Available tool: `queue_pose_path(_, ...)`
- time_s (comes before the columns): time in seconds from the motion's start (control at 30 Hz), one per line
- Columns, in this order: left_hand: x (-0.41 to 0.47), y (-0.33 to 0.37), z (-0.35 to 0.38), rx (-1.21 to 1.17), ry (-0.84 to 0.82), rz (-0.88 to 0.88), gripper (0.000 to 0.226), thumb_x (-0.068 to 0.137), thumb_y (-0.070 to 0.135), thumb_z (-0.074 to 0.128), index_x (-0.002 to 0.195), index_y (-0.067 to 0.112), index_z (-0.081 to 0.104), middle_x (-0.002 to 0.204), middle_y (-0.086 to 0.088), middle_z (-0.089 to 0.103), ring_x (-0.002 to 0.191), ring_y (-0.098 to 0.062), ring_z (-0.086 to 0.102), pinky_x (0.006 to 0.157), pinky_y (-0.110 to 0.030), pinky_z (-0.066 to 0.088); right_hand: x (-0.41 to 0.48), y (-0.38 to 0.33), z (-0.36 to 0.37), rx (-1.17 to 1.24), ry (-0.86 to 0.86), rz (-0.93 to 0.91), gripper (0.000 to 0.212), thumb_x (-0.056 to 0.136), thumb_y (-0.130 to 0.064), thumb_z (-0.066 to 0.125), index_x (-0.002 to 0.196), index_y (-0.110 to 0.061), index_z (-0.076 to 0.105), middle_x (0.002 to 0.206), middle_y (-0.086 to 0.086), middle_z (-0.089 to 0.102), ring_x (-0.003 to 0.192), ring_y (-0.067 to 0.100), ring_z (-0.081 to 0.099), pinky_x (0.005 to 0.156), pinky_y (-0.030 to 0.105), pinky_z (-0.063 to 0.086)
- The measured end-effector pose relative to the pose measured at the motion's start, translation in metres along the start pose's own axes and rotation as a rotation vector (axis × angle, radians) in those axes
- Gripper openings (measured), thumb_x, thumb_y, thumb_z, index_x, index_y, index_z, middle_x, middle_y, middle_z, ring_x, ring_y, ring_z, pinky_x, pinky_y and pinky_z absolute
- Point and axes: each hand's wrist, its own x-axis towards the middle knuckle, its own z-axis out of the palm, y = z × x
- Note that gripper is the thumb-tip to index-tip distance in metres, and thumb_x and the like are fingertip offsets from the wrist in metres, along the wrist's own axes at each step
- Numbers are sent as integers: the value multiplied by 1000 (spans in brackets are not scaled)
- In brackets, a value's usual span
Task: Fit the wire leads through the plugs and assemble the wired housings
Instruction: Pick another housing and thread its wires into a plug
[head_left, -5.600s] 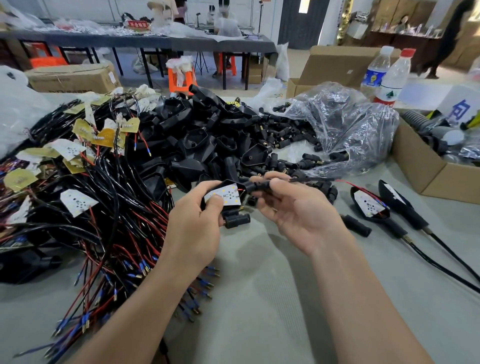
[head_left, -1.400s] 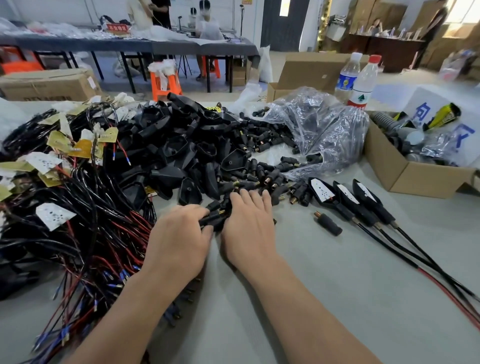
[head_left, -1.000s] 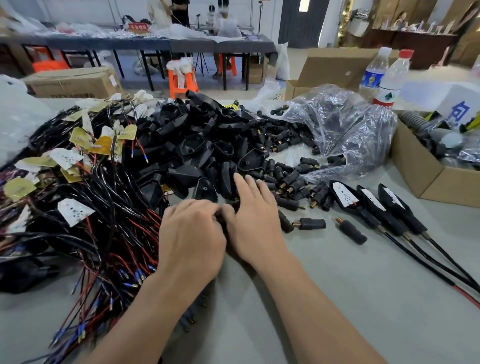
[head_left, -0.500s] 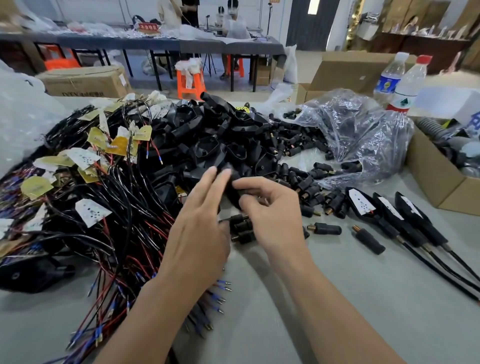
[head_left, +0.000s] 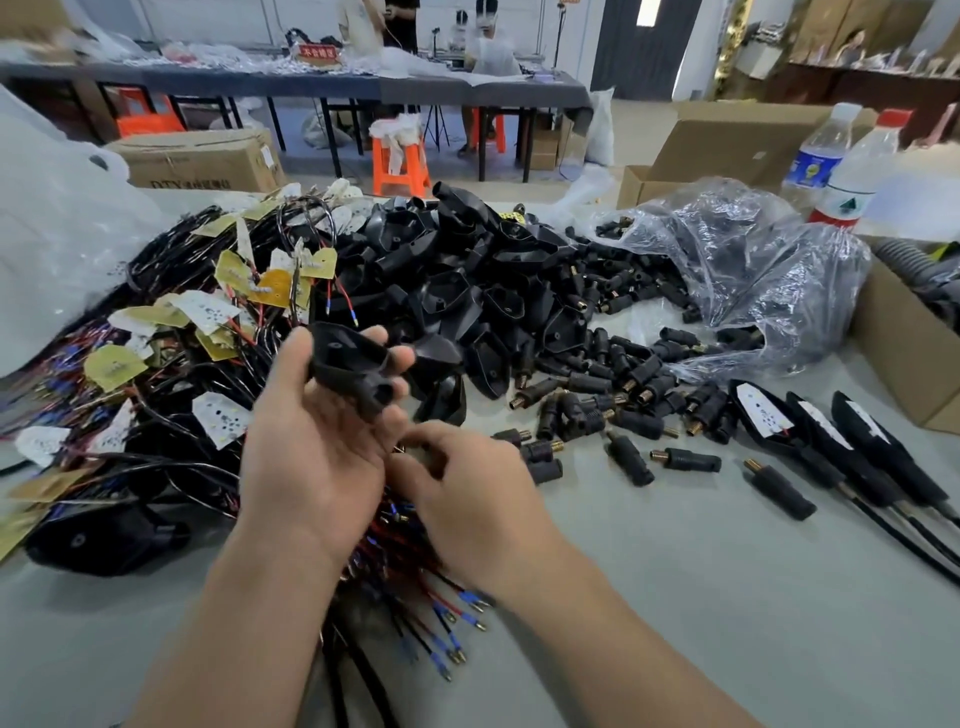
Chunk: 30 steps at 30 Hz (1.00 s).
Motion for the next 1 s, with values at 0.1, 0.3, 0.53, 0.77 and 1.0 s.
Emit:
queue_pose_path(0.1,3,13,-12,-68,-40,-66,52,100,51,50,108,5,75,94,-11,72,65,-14,62,51,-18,50,6,-7,9,-99,-17,-21,8,91,-34,65,97,-29,62,87,-4,70,88,23,64,78,39,54)
queue_pose_path(0.3,12,26,-37,-480,-366,-168,44,99,46,58,120,8,66,100,-7,65,72,-12,61,58,-15,54,7,8,-10,-150,-10,20,20,91,-13,56,82,-31,56,63,-9,55,65,16,55,66,30,49)
queue_pose_path(0.53,15,27,-39,-518,-499,-200,42,95,39,62,122,7,61,97,-9,65,71,-14,61,56,-17,53,4,12,-49,-541,185,120,40,82,-23,59,119,-37,62,99,2,73,99,32,65,76,36,44)
queue_pose_path(0.77,15,6,-16,-116,-284,-290,59,100,53,45,117,2,70,92,-9,66,58,-10,56,42,-15,46,8,23,-51,-711,276,62,32,92,-53,51,113,-33,63,111,-7,65,112,24,55,92,42,34)
queue_pose_path(1.0,17,-7,-11,107,-266,-303,58,99,50,46,111,0,75,87,-12,67,53,-12,54,39,-18,39,19,30,-32,-598,294,34,25,96,-41,57,86,-22,69,87,2,69,94,29,59,82,39,33)
